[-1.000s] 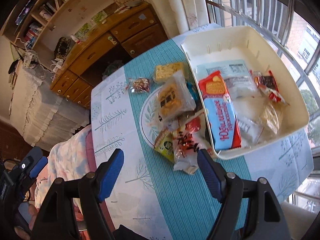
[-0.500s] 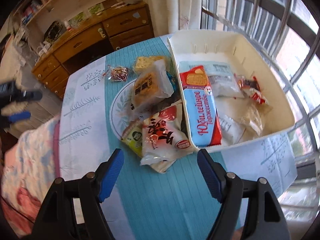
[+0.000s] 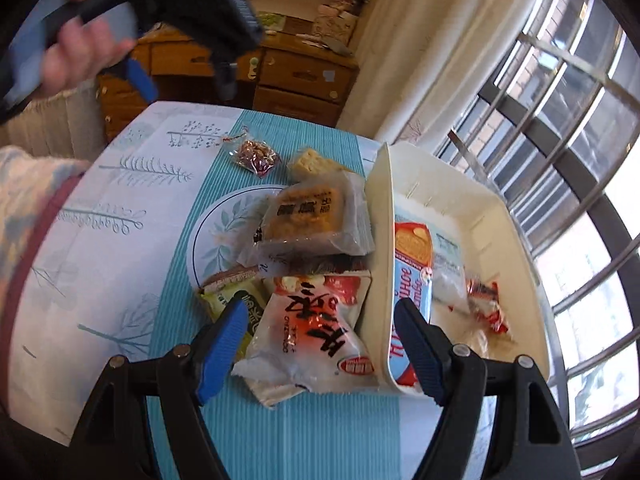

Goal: Organize snacks
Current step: 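Grasp the clear brown-snack bag with the left tool while the right tool grasps the red-and-white packet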

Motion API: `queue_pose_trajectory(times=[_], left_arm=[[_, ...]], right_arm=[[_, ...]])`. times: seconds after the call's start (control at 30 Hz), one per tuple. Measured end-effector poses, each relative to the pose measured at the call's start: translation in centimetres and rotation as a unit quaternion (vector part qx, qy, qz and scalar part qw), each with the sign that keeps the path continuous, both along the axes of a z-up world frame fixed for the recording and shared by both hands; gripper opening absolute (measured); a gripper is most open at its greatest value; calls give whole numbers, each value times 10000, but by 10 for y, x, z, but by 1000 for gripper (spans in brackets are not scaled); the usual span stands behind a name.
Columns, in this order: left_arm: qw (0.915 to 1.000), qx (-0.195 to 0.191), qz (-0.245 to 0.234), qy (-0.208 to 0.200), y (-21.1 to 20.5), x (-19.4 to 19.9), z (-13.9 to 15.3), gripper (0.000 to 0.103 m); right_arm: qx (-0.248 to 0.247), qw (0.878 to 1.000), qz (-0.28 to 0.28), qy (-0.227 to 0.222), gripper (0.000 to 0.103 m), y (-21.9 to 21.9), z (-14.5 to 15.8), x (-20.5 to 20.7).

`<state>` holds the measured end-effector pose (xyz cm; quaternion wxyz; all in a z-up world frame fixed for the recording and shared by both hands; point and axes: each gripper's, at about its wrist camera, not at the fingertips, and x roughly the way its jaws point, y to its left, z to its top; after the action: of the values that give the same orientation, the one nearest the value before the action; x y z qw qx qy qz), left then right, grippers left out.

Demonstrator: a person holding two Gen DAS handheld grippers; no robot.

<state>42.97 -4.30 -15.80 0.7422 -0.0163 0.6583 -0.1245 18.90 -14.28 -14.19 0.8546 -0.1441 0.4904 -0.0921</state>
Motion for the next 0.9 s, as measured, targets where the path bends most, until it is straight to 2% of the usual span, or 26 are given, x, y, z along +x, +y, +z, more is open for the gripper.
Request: queue_pose_trajectory(times=[0.17,0.4,0.7,0.9], left_arm=[[9999,32,-111,12,-22,20,-22,84],[9985,403,-359,105,-48,42,-57,84],[9938,881,-651,166,-71,49,-92,84],[9929,898,-771,106,-78,52,-101,88]], right_arm=[[-258,9994,119,217,73,2,-10,8],[-122,9973,13,722,69,-6,-26,21],[-107,9948,232,985,64,-4,-37,32],[-204,9930,428,1080,62,-2,-40,32]])
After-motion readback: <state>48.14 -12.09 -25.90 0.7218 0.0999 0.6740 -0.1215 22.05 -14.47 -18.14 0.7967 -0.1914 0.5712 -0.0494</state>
